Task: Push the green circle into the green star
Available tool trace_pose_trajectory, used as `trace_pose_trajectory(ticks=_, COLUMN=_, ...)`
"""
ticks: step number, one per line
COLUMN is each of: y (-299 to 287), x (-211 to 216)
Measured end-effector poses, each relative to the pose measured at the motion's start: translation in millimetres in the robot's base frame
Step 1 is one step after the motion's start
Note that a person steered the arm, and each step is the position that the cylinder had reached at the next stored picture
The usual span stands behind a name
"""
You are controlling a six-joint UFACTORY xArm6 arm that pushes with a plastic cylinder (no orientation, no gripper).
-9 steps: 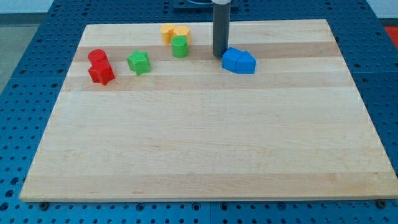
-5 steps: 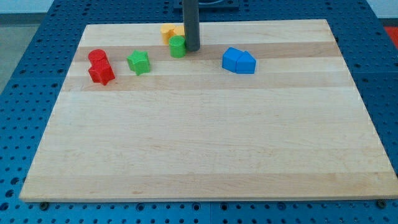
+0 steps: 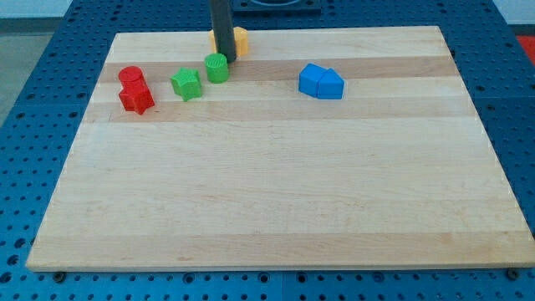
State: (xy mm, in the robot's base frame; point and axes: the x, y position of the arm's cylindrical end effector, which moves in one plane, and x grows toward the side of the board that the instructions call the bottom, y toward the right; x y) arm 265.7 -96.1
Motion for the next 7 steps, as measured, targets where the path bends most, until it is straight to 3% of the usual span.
trace_pose_trajectory(ticks=5, y=-27.0, x=-2.5)
trace_pose_trajectory(ticks=7, y=-88.8, x=-17.0)
